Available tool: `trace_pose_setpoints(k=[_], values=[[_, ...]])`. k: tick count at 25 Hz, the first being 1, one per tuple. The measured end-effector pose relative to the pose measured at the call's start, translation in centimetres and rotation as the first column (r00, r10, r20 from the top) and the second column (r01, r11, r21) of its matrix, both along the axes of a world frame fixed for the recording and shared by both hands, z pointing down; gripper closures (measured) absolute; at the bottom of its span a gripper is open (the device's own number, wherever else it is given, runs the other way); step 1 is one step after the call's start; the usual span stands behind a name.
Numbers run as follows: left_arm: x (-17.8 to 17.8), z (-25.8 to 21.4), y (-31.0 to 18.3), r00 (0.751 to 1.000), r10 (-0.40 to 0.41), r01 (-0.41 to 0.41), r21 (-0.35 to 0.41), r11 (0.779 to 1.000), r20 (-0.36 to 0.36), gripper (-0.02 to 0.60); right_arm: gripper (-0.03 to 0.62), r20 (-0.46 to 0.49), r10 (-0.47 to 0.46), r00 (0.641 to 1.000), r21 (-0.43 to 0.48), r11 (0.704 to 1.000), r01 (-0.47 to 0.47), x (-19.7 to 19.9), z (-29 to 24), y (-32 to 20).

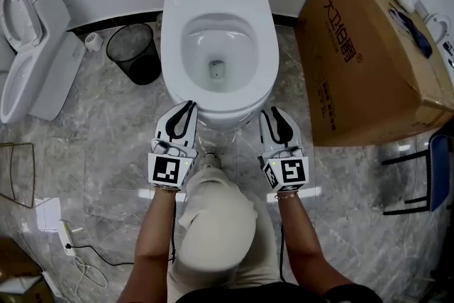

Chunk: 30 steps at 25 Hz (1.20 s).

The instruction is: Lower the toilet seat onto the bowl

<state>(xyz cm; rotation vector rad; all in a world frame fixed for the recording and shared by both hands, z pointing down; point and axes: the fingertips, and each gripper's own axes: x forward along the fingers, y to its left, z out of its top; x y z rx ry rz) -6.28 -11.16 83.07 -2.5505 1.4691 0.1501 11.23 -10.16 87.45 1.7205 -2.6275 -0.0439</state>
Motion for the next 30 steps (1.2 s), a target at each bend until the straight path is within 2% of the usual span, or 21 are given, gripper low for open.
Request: trace_pose_setpoints(k=[5,10,17,28,30], values=[[0.0,0.2,-0.1,1.000,-0.005,0.005,-0.007,1.000,-0.018,0.570,0.588,-0.002,0.036,0.999,0.018,0.999,-0.036,0.2,0.0,-0.4],[-0.3,-0.1,0.1,0.999,-0.022,0.022,-0.032,0.999,-0.024,0.578,0.588,-0.015,0.038,0.999,0.006,0.999,-0.038,-0.3,-1.6,-0.9],[-2.3,-1.4,-1.8,0.996,-0.088,0.090,-0.198,0.976,0.020,0.578,0.588,0.015,0.062,0.998,-0.087,0.994,-0.061,-0.3,-6.4,-3.7],[-4.2,-12.9,-7.9,0.989,-0.145,0.147,-0.244,0.959,0.028,0.578,0.588,0.024,0.048,0.999,-0.116,0.992,-0.045,-1.4,-18.7,-10.3],[-4.2,-15.8,-8.3,0.989,-0.147,0.146,-0.236,0.961,0.015,0.578,0.588,0.026,0.049,0.998,-0.123,0.991,-0.046,-1.3,-21.1,-10.6]])
